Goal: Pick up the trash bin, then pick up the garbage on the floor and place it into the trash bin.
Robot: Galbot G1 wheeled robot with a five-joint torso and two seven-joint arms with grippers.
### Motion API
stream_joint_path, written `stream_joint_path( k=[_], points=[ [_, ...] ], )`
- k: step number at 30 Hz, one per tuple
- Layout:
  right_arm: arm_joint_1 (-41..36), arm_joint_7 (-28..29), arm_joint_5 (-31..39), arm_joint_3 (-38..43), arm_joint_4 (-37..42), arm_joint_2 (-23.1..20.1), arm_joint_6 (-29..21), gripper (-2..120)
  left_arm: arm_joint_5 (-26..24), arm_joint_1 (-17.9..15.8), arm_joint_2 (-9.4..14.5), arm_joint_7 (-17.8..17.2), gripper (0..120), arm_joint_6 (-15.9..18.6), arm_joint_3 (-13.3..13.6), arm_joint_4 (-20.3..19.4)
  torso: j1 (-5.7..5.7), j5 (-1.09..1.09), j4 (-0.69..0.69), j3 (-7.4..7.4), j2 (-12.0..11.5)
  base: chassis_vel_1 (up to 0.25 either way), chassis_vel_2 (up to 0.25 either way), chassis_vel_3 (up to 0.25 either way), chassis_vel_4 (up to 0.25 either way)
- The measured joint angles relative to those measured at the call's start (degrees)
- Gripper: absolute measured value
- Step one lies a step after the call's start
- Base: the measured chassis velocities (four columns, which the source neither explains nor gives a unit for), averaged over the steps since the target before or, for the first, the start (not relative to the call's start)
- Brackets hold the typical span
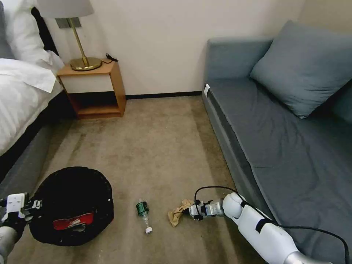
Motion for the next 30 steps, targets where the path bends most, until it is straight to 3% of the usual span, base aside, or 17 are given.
stream_joint_path(
  k=[2,4,8,9,13,14,19,23,24,28,30],
  points=[
    [-1.74,2.84,6.14,0.14,5.54,-1.33,-2.02,0,-0.04,-0.02,0.01,0.00,5,0.00,-0.04,0.04,0.00,0.00,0.00,0.00,0.00,0.000,0.000,0.000,0.000],
    [-2.10,3.60,7.61,0.18,7.13,-1.61,-2.81,0,-0.04,-0.02,-0.01,0.00,5,0.00,-0.04,0.05,0.00,0.00,-0.01,0.00,0.00,0.000,0.000,0.000,0.000],
    [-2.66,10.76,19.91,-2.56,18.69,-2.48,-7.67,0,-0.04,-0.25,-0.27,-0.04,5,-0.05,0.20,0.07,0.00,-0.01,0.00,0.00,0.00,0.000,0.000,0.000,0.000],
    [-2.66,10.76,19.91,-2.56,18.69,-2.48,-7.67,0,-0.04,-0.25,-0.27,-0.04,5,-0.05,0.20,0.07,0.00,-0.01,0.00,0.00,0.00,0.000,0.000,0.000,0.000],
    [0.34,17.78,31.74,-11.39,28.97,-1.01,-14.23,0,0.16,-0.27,-0.59,-0.04,5,-0.19,0.64,-0.08,0.00,-0.02,0.01,0.00,0.00,0.000,0.000,0.000,0.000],
    [0.34,17.78,31.74,-11.39,28.97,-1.01,-14.23,0,0.16,-0.27,-0.59,-0.04,5,-0.19,0.64,-0.08,0.00,-0.02,0.01,0.00,0.00,0.000,0.000,0.000,0.000],
    [4.67,23.54,38.59,-19.45,31.63,2.49,-18.87,0,0.19,-0.26,-0.64,-0.05,5,-0.21,0.67,-0.08,0.00,-0.03,0.01,0.00,0.00,0.000,0.000,0.000,0.000],
    [10.45,30.54,47.06,-27.38,30.61,9.79,-23.60,0,0.31,-0.43,-0.69,-0.11,5,-0.21,1.09,-0.18,0.00,-0.03,0.01,0.01,0.00,0.000,0.000,0.000,0.000],
    [10.45,30.54,47.06,-27.38,30.61,9.79,-23.60,0,0.31,-0.43,-0.69,-0.11,5,-0.21,1.09,-0.18,0.00,-0.03,0.01,0.01,0.00,0.000,0.000,0.000,0.000],
    [13.86,36.36,53.54,-31.06,28.33,17.73,-26.11,0,0.38,-0.64,-0.36,-0.16,5,-0.21,1.60,-0.01,0.00,-0.03,0.02,0.01,0.00,0.000,0.000,0.000,0.000],
    [14.52,37.38,54.17,-31.69,26.98,19.47,-26.35,0,0.39,-0.64,-0.16,-0.16,5,-0.21,1.65,0.07,0.00,-0.02,0.02,0.01,0.00,0.000,0.000,0.000,0.000]
  ],
)
